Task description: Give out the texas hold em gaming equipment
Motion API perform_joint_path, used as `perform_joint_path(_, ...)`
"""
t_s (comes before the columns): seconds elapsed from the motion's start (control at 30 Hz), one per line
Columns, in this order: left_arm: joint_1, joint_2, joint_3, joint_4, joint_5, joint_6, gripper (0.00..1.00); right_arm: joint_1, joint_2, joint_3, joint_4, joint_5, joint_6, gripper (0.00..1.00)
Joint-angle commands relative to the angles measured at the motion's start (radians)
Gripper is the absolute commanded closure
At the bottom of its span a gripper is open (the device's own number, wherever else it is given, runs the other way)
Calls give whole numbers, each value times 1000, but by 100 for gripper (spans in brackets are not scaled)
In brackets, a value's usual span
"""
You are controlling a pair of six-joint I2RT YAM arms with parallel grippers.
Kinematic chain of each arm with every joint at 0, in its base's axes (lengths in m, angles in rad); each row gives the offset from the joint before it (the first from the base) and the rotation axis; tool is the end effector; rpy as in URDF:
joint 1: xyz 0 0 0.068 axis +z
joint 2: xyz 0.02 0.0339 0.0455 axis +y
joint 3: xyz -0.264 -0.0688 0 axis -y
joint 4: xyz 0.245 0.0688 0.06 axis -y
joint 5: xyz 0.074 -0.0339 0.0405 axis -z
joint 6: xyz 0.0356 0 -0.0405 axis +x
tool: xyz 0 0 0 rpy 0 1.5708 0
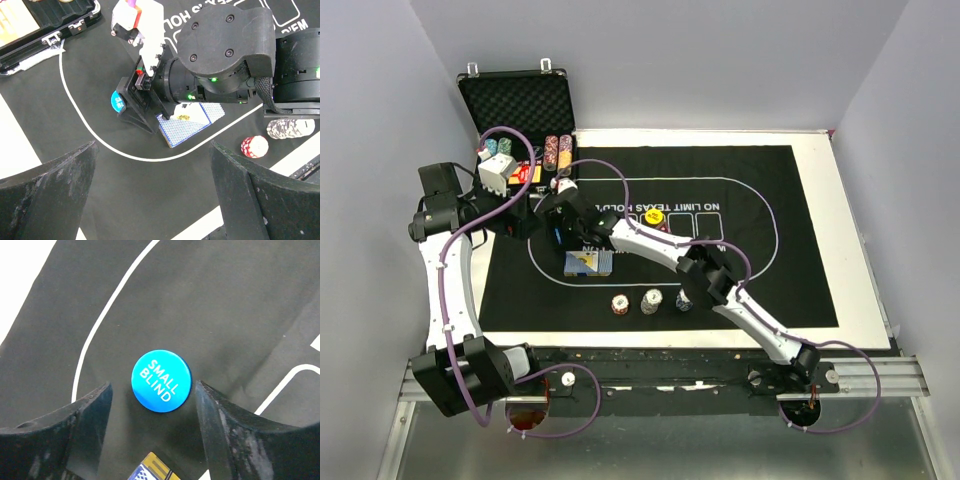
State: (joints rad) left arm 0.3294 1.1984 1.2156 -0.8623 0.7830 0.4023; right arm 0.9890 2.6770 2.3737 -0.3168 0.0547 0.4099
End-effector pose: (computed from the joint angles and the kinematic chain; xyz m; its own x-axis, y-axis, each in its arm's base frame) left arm 0.2293 0.0518 0.3494 -0.5676 0.0992 -0.8173 0.4738 0.8512 -0.2257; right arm 0.3296 0.4976 0.1522 -0.6156 -0.2118 -0.7591 -0.6154 0.7308 0.2952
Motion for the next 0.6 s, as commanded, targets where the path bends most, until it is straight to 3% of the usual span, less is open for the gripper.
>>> perform_joint_path(0.0,11,-14,-1,-15,36,12,1,8,8,-22,34,-20,0,21)
perform_joint_path(0.27,-1,13,-8,-43,62,47,1,-99,-305,-404,131,88,-6,18)
perform_joint_path(0.57,-249,110,-41,78,-142,12,1,-219,-584,-796,148,318,-123,17)
